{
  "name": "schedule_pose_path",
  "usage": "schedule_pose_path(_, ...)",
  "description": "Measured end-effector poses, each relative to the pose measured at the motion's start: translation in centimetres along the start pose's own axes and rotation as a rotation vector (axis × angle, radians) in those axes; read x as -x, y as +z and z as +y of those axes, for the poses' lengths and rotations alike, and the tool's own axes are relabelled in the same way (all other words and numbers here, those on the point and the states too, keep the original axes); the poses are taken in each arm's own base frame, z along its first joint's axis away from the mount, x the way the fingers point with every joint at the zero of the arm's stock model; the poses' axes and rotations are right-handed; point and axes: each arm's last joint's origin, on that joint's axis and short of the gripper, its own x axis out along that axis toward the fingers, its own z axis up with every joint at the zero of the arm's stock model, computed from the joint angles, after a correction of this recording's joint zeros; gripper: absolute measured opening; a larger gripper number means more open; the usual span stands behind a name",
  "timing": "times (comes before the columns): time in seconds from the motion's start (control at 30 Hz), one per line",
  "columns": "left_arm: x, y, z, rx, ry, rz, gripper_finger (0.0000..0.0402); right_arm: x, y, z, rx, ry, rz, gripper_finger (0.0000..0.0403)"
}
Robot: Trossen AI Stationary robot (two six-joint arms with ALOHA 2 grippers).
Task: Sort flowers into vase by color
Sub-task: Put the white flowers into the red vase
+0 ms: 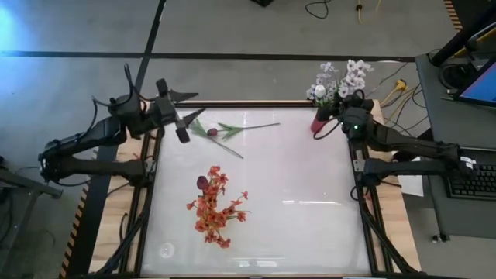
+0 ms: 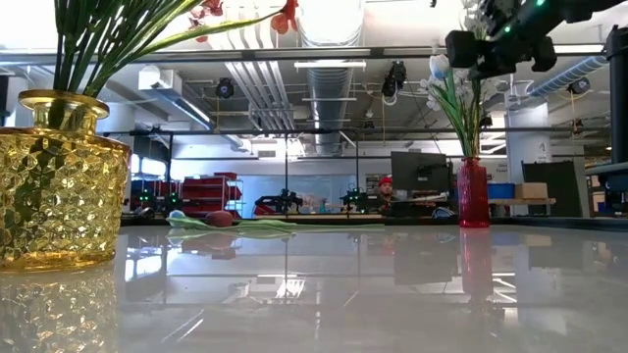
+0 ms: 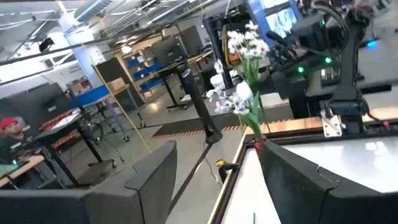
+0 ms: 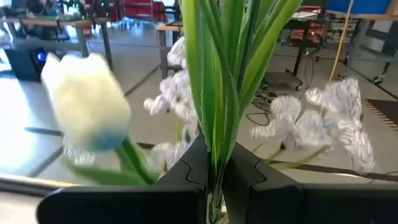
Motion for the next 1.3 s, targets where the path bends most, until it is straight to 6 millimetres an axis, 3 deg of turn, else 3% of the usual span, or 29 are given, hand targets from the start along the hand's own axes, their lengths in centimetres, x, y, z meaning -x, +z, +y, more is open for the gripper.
schedule_pose_path(0.43, 0.6, 0.2, 0.3, 0.104, 0.017, -0.016, 0.0212, -0.8, -1.8, -0.3, -0.044, -0.110, -0.005, 0.0018)
schedule_pose_path(0.7, 0.3, 0.3, 0.3, 0.074, 0.025, -0.024, 0.0212, -1.0, -1.1, 0.0, -0.083, -0.101, -0.061, 0.0018)
schedule_pose_path(0.87, 0.4, 0.3, 0.3, 0.055, 0.028, -0.027, 0.0212, -1.3, -0.7, 0.2, -0.045, -0.113, -0.085, 0.0018)
schedule_pose_path(1.3, 0.5, 0.3, 0.4, 0.053, 0.053, -0.018, 0.0212, -2.8, -2.2, 1.8, 0.027, -0.129, -0.040, 0.0018)
